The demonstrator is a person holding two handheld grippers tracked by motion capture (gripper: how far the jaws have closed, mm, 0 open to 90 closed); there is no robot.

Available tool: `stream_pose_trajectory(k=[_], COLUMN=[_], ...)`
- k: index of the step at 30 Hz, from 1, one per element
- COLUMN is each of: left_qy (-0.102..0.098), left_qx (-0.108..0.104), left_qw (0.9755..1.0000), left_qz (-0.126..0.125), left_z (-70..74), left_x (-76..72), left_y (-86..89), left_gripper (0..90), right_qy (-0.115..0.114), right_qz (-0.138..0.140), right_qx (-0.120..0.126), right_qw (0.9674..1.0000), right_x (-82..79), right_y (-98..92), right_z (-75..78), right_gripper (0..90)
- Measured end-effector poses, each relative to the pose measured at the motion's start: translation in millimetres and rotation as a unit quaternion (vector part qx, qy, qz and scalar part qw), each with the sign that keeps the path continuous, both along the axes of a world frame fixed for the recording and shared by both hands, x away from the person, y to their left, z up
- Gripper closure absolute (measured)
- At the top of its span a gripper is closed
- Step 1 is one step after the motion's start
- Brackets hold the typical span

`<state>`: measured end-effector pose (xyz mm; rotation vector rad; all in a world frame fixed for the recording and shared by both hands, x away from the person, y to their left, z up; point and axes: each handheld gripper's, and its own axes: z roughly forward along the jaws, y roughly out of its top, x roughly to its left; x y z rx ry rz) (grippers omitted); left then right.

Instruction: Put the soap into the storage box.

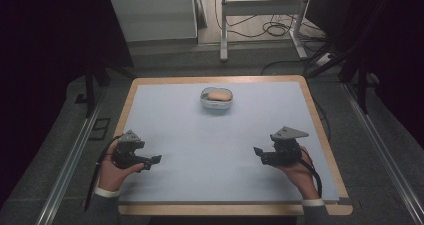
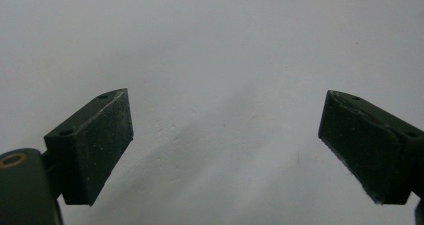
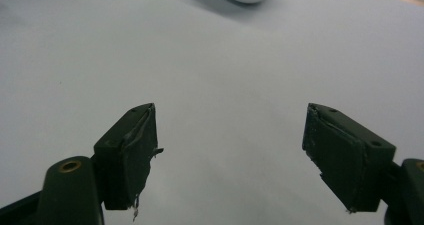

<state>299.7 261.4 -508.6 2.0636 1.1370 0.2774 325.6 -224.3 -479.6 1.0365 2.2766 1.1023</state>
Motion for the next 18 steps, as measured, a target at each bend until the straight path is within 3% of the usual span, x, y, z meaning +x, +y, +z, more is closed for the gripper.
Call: stream_pose_trajectory(k=[8, 18], left_qy=[0.0, 0.001], left_qx=[0.001, 0.004], left_qw=[1.0, 1.0], left_qz=[-0.001, 0.001], left_z=[-0.4, -1.2], left_x=[0.5, 0.4], left_y=[-0.5, -1.1], left_gripper=[7.6, 7.5], right_qy=[-0.003, -0.013], right_qz=[-0.018, -0.01], right_qx=[0.01, 0.007], right_qw=[0.9998, 0.9998], right_x=[-6.5, -9.5], right_y=[-10.5, -8.4], right_z=[-2.8, 0.3], right_gripper=[22.1, 19.7])
